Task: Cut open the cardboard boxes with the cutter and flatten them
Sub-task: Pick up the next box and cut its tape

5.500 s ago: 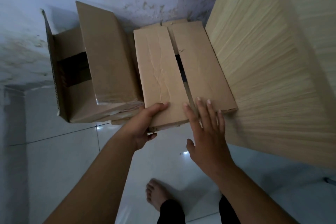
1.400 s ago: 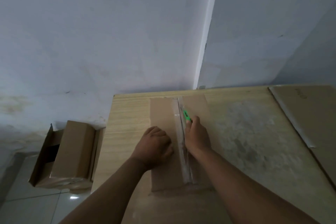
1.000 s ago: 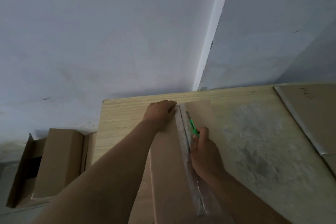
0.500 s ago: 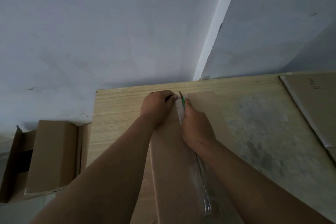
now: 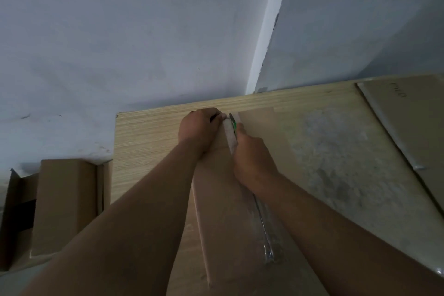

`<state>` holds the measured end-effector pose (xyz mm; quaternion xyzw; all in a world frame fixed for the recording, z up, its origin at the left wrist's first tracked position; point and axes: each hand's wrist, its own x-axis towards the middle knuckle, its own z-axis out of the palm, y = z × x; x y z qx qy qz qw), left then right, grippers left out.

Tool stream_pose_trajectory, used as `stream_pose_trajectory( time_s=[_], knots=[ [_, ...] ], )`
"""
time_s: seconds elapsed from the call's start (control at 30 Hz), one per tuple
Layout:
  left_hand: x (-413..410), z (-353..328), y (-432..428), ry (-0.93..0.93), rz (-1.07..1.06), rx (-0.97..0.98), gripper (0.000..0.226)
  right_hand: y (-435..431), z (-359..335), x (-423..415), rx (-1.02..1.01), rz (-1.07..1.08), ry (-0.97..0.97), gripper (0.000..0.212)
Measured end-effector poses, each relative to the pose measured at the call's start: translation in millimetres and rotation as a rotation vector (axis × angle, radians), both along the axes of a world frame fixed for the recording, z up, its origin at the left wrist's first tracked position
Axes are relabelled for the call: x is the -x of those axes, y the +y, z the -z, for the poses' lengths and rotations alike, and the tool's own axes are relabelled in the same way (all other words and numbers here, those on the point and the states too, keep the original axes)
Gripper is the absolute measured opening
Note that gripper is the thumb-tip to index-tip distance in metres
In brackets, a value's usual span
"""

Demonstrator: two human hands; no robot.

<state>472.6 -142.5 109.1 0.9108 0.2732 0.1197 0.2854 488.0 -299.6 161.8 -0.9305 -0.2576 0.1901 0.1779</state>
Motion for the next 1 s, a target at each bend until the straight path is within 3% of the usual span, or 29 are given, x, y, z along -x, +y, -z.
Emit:
stream_pose_trajectory(
  time_s=[0.27, 0.43, 0.57, 0.73, 0.87, 1.0],
  knots=[
    [2.3, -3.5, -2.3, 0.007, -0.005, -0.010, 0.026, -56.1, 5.0, 48.8, 0.045, 0.034, 0.173, 0.066],
    [5.4, -5.8, -3.7, 0.023, 0.027, -0.014, 0.029, -66.8, -1.5, 57.3, 0.064, 0.016, 0.174, 0.066],
    [27.9, 1.2, -16.9, 0.068, 0.131, -0.080, 0.072, -63.9, -9.7, 56.7, 0.085, 0.004, 0.095, 0.068],
    [106.0, 14.9, -65.8, 0.172, 0.304, -0.310, 0.074, -55.3, -17.8, 43.9, 0.072, -0.012, 0.081, 0.060],
    [153.1, 2.7, -115.4, 0.332, 0.350, -0.202, 0.098, -45.8, -22.8, 30.0, 0.080, -0.040, 0.046, 0.047],
    [179.2, -6.9, -143.4, 0.433, 0.440, -0.241, 0.131, -42.6, -22.6, 22.2, 0.102, -0.055, 0.006, 0.039]
  ],
)
